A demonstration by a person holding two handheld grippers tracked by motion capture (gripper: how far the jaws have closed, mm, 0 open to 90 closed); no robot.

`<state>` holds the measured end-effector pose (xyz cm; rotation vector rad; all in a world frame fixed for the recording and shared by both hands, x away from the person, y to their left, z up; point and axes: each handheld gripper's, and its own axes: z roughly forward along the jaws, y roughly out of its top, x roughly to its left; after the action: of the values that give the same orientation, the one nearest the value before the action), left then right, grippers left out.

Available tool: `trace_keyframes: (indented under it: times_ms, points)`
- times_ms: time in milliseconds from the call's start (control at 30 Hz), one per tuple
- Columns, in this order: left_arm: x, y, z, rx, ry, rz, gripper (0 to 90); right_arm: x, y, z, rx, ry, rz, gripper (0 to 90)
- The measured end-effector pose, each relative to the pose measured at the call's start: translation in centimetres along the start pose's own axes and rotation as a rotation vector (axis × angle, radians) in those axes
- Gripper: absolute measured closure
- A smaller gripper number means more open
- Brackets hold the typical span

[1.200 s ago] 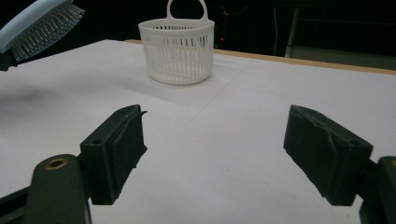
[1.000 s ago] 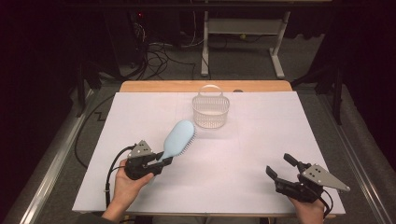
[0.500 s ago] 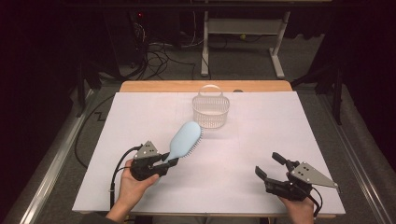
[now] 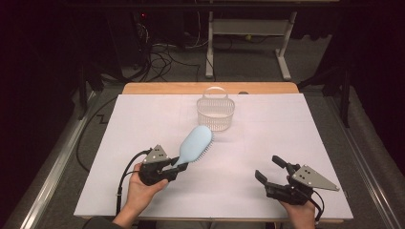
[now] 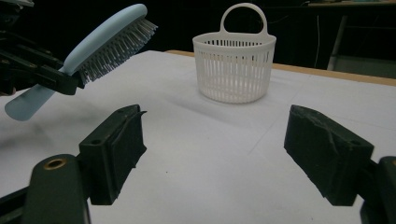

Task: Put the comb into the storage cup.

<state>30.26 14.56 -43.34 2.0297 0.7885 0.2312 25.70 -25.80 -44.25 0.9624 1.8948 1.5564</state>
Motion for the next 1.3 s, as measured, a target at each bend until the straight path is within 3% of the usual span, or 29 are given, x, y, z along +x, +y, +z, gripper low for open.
trace_keyframes:
  times_ms: [200, 433, 900, 1300]
  points:
    - [-0.5, 0.2, 0.2, 0.002, -0.005, 0.014, 69.1, 0.7, 0.2, 0.9, -0.001, 0.021, 0.013, 19.8]
    - [-1.3, 0.4, 0.9, -0.002, -0.027, 0.040, 69.1, 1.9, 0.6, 1.8, -0.003, 0.058, -0.007, 19.4]
    - [-1.9, 1.0, 1.8, -0.008, -0.047, 0.053, 69.1, 2.4, 1.0, 2.9, -0.008, 0.086, -0.003, 19.1]
    - [-2.5, 1.3, 2.2, 0.006, -0.054, 0.086, 69.1, 3.4, 1.6, 4.3, 0.010, 0.145, 0.016, 19.9]
